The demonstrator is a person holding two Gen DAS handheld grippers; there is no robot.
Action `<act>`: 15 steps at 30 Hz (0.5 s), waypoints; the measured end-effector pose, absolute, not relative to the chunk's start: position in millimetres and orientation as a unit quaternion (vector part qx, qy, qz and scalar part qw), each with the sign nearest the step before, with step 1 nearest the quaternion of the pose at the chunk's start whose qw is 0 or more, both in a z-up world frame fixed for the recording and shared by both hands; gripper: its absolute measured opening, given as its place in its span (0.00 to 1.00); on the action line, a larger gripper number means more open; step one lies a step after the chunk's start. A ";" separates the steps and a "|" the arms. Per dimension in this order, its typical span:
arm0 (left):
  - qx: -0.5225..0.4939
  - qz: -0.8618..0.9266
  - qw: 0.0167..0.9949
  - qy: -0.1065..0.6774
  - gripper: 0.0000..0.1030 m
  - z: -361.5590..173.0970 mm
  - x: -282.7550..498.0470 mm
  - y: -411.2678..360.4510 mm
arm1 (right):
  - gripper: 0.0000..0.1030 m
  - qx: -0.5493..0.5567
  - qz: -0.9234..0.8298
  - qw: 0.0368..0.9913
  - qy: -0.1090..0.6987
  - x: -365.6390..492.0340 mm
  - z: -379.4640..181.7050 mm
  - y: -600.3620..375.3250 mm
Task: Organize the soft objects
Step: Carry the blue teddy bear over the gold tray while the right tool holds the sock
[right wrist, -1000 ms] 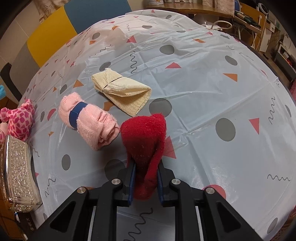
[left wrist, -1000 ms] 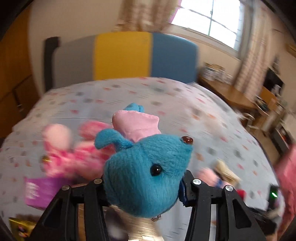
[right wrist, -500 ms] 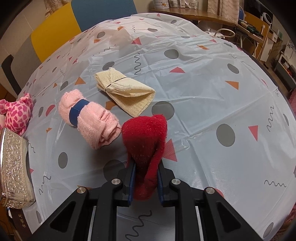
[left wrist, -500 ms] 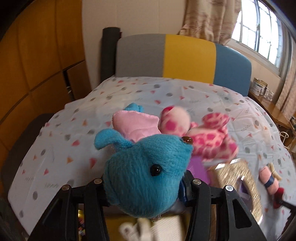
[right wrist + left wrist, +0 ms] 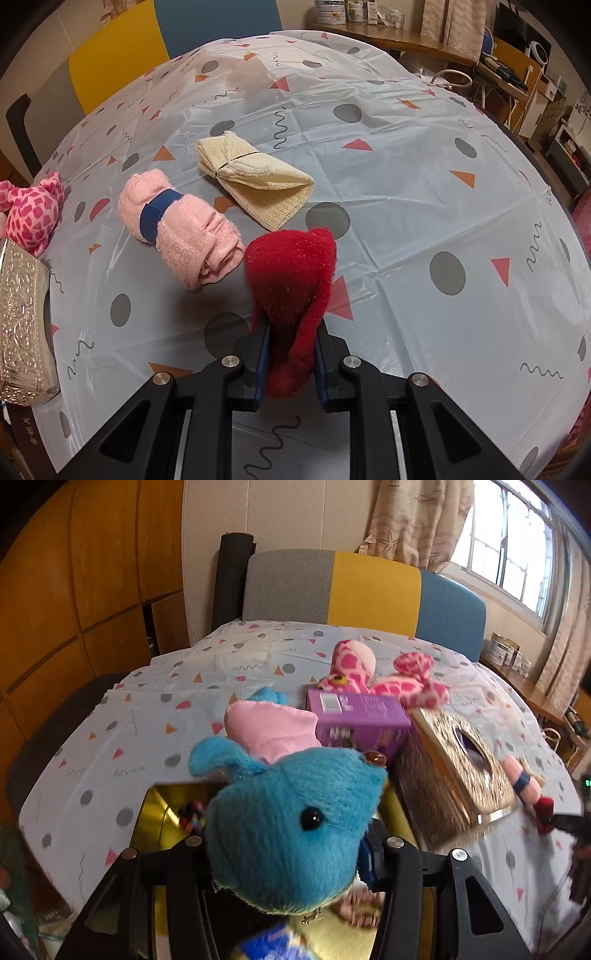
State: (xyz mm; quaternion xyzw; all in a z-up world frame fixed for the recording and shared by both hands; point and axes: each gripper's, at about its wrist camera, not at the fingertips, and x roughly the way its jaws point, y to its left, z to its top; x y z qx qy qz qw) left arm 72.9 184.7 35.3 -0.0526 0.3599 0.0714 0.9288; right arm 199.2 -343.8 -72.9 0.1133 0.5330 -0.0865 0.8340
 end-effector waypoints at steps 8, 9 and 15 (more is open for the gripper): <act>-0.050 0.084 0.925 0.368 0.52 14.6 25.5 180.3 | 0.18 0.098 -0.084 0.835 0.535 198.3 -72.3 -339.4; -0.052 0.086 0.923 0.370 0.52 11.8 22.1 181.2 | 0.18 0.100 -0.084 0.835 0.535 198.2 -72.4 -340.0; -0.056 0.103 0.918 0.378 0.52 -1.8 5.8 187.3 | 0.13 0.094 -0.094 0.837 0.531 195.9 -71.1 -338.5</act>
